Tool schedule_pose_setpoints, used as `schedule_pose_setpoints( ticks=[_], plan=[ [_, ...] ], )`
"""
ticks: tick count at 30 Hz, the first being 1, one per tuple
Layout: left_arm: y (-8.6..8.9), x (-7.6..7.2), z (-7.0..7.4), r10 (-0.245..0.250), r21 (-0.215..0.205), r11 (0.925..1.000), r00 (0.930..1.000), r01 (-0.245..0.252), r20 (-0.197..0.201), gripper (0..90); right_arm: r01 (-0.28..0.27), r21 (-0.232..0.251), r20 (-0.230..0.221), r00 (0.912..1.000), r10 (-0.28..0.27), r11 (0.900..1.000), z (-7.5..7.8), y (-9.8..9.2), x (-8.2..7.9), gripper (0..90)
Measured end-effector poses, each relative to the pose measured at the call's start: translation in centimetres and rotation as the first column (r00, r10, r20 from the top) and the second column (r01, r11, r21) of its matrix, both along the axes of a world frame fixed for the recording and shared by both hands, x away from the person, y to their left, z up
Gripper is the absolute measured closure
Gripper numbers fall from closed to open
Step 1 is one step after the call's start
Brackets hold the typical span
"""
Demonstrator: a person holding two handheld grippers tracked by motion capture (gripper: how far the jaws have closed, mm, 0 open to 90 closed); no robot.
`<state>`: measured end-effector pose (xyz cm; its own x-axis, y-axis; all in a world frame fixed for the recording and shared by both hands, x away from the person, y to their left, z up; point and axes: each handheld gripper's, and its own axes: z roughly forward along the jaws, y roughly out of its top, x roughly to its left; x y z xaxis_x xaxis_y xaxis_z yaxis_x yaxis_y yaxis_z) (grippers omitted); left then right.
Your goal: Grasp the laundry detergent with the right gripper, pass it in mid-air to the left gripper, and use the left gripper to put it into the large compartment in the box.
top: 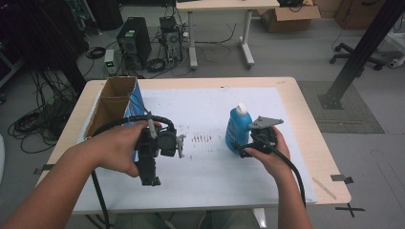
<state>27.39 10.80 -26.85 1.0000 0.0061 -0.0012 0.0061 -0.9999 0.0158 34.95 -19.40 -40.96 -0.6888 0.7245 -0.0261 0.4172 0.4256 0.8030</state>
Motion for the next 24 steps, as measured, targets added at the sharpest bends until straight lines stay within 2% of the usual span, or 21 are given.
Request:
schedule_pose_setpoints(
  ticks=[6, 7, 15, 19, 24],
  plan=[
    [0.37, -0.08, 0.30, 0.003, -0.009, 1.0000, 1.0000, -0.003, 0.007, 0.2, 0.044, 0.007, 0.020, 0.9988, -0.044, 0.999, -0.56, 0.13, 0.26, 1.7],
    [0.47, -0.11, 0.27, 0.006, -0.010, 0.9999, 1.0000, -0.006, 0.006, 0.2, 0.061, 0.015, 0.035, 0.9975, -0.061, 0.998, -0.64, 0.12, 0.32, 1.4],
    [0.38, -0.33, 0.21, 0.002, -0.008, 1.0000, 1.0000, -0.002, 0.001, 0.2, 0.070, 0.030, 0.051, 0.9961, -0.072, 0.997, -0.94, 0.47, 0.34, 1.7],
    [0.31, -0.39, 0.27, 0.001, -0.007, 1.0000, 1.0000, -0.001, 0.000, 0.2, 0.086, 0.059, 0.065, 0.9938, -0.090, 0.995, -0.96, 0.60, 0.38, 1.4],
    [0.38, -0.40, 0.33, 0.003, -0.008, 1.0000, 1.0000, -0.003, 0.001, 0.2, 0.092, 0.072, 0.077, 0.9922, -0.098, 0.993, -1.09, 0.81, 0.38, 1.4]
  ],
)
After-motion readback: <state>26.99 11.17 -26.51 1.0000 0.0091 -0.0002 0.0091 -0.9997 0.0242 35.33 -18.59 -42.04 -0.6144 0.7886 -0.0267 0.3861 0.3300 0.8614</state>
